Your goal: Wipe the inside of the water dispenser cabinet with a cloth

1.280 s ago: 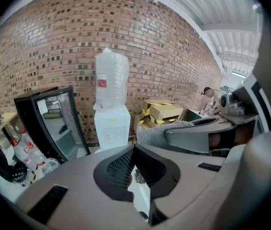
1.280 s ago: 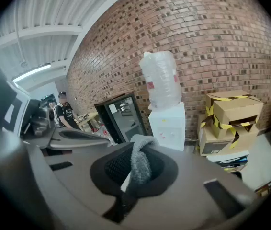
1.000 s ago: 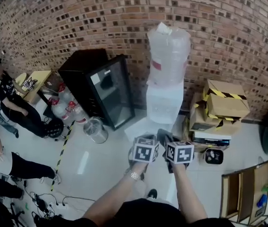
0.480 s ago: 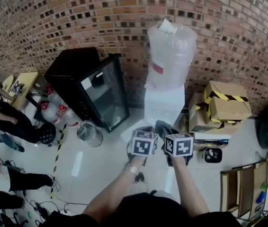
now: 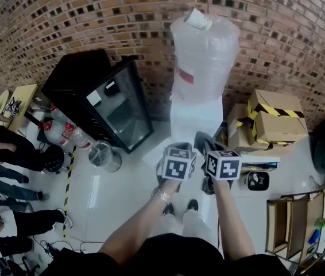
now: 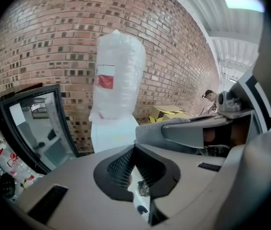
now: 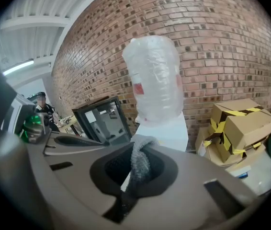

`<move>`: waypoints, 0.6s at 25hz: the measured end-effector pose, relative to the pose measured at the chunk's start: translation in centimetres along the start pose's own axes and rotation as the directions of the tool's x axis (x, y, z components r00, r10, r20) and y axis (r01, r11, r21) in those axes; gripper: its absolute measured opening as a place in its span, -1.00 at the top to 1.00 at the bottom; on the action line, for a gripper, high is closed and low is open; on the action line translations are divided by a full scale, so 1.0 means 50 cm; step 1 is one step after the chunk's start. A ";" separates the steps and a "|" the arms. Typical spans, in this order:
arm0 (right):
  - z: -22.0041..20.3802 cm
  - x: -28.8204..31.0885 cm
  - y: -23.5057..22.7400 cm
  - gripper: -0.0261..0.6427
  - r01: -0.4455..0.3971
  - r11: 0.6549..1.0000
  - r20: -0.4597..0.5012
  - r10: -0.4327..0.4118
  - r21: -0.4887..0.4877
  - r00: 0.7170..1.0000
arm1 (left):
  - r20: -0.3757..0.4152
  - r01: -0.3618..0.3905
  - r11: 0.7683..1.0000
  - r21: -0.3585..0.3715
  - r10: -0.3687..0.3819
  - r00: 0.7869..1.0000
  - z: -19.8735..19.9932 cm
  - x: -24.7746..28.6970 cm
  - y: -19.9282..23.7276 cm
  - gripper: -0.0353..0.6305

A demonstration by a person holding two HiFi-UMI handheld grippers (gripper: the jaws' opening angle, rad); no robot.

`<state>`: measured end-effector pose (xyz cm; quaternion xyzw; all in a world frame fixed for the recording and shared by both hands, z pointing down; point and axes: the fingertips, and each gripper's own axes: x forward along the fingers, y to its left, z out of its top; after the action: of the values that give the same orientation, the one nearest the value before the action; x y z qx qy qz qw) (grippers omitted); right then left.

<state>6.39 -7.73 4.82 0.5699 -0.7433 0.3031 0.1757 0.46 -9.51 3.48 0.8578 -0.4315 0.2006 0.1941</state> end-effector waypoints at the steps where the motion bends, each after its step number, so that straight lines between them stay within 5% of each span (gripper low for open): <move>1: -0.001 0.009 -0.015 0.90 0.002 1.000 0.000 -0.002 0.007 1.000 | 0.001 -0.001 1.000 -0.007 0.001 1.000 0.000 0.013 -0.002 0.89; 8: -0.039 0.116 -0.105 0.90 0.022 1.000 -0.003 -0.022 0.005 1.000 | 0.031 -0.028 0.998 -0.063 0.030 0.999 -0.043 0.109 0.031 0.89; 15: -0.205 0.373 -0.179 0.90 0.026 0.999 -0.046 -0.028 -0.034 0.999 | 0.023 -0.094 0.986 -0.134 0.098 0.995 -0.246 0.288 0.143 0.89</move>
<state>8.68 -16.36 26.10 0.5697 -0.7362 0.3013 0.2064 0.29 -16.78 22.38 0.8240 -0.4877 0.1680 0.2346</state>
